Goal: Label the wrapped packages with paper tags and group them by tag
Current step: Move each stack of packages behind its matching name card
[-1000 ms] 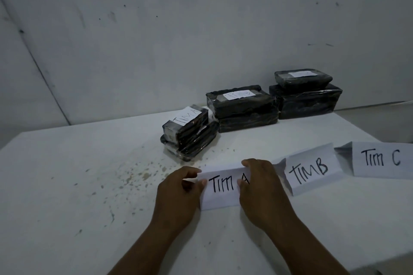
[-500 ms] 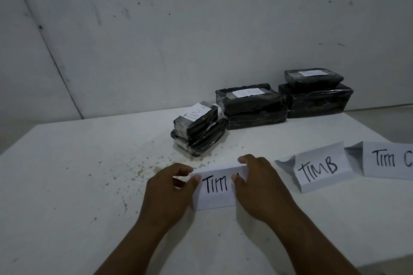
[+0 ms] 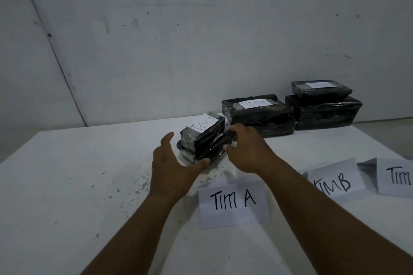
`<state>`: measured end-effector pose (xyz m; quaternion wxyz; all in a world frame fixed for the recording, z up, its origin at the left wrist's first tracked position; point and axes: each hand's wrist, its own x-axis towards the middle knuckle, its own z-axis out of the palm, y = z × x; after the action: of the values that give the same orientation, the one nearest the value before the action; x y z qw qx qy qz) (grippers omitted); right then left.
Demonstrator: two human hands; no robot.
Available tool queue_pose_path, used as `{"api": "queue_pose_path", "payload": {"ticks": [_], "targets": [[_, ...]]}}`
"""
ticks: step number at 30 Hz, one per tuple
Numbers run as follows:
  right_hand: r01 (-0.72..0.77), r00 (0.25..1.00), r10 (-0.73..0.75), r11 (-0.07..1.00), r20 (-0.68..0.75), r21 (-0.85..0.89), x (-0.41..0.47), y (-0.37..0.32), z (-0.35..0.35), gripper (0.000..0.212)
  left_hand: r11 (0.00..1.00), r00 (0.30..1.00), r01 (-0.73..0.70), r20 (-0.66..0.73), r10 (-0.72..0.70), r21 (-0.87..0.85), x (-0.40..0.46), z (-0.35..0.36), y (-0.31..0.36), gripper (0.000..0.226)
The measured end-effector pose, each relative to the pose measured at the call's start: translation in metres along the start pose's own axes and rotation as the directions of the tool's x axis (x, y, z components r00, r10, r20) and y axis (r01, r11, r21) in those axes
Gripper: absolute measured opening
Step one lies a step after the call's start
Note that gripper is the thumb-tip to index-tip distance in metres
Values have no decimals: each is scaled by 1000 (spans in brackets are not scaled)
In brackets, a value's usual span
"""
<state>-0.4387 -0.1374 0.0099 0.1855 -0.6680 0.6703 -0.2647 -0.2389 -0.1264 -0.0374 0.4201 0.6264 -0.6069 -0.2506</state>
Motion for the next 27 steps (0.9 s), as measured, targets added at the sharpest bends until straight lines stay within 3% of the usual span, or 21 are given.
{"api": "queue_pose_path", "payload": {"ticks": [5,7,12,15,21,27], "targets": [[50,994,-44,997,101,-56,38,1,7,67,1000,998,23,56,-24,8,36,20,-3,142],[71,988,-58,994,142,-85,45,3,9,62,999,997,8,80,-11,41,45,24,-7,136],[117,984,-98,986,149,-123,54,4,13,35,998,993,-58,102,59,-8,67,16,-31,95],[148,982,-123,972,140,-184,58,4,24,36,994,990,-102,97,106,-46,83,2,-45,98],[125,992,-122,964,29,-234,83,0,39,22,986,967,-162,192,167,-42,107,-7,-54,76],[71,995,-88,940,-36,-333,104,-3,46,25,985,933,-168,315,175,-50,133,-5,-56,89]]}}
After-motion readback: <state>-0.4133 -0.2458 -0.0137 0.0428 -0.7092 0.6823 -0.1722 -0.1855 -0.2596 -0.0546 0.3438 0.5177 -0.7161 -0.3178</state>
